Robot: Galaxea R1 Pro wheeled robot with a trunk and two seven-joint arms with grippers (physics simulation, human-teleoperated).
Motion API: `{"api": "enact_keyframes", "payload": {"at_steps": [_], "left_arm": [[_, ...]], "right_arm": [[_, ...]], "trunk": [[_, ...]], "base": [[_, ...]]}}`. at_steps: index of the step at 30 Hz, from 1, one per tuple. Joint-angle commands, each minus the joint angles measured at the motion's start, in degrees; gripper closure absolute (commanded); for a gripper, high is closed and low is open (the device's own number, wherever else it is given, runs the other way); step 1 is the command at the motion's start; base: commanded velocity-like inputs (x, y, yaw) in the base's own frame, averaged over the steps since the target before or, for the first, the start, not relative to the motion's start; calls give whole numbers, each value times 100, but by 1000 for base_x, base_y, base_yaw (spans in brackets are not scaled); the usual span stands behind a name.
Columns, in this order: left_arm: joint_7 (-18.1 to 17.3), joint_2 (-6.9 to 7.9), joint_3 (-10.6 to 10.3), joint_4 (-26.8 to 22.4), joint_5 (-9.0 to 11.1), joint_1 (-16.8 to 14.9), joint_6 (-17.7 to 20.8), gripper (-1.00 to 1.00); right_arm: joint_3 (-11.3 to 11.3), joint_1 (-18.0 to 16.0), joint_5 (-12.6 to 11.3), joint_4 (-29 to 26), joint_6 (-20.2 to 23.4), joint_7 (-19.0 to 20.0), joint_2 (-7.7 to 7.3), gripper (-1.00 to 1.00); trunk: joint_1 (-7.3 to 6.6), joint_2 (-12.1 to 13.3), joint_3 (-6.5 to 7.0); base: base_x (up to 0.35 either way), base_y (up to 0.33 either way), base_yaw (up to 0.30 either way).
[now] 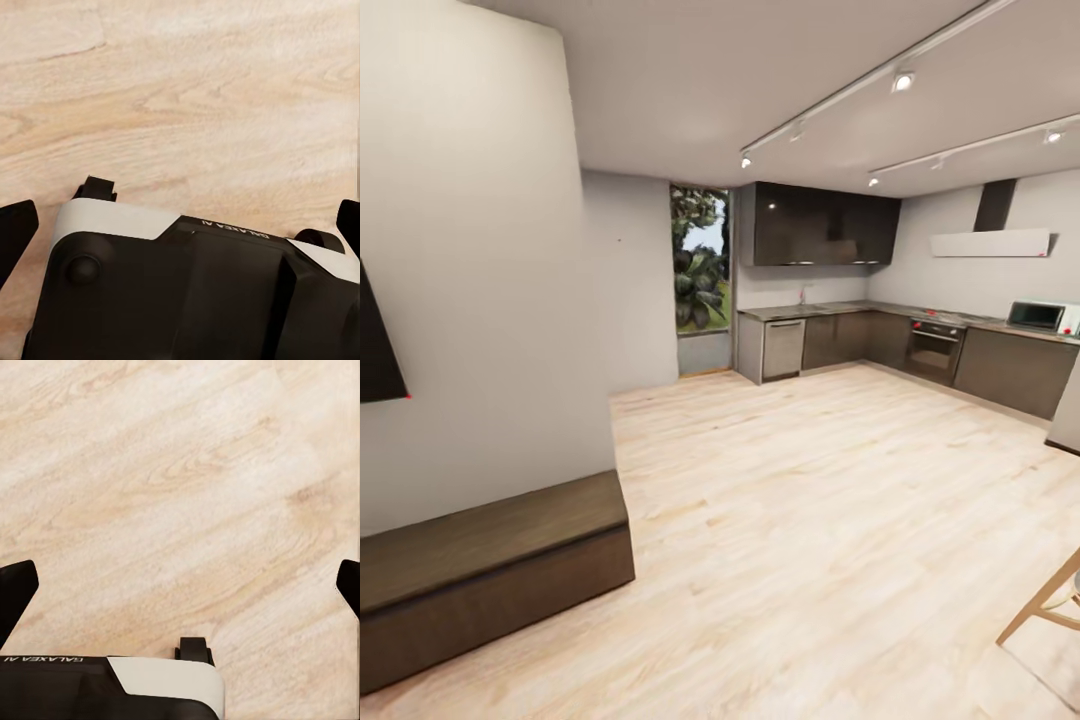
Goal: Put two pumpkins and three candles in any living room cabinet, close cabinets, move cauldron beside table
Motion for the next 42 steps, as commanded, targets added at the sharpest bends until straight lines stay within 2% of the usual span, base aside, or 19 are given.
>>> {"api": "enact_keyframes", "payload": {"at_steps": [1,10,33,42], "left_arm": [[1,-1,29,-8,18,-3,32,-100],[1,0,30,-8,22,-4,32,-100],[-1,8,38,-8,34,0,32,-100],[1,8,38,-8,36,-3,32,-100]], "right_arm": [[3,0,4,-10,16,-2,-1,-100],[2,0,4,-9,16,-2,-1,-100],[10,0,17,-12,20,-2,-1,-100],[12,0,19,-13,20,-2,-1,-100]], "trunk": [[1,-7,-9],[1,-7,-9],[1,-7,-9],[1,-7,-9]], "base": [[-24,-281,290],[66,-284,290],[239,-246,290],[149,-202,284]]}}
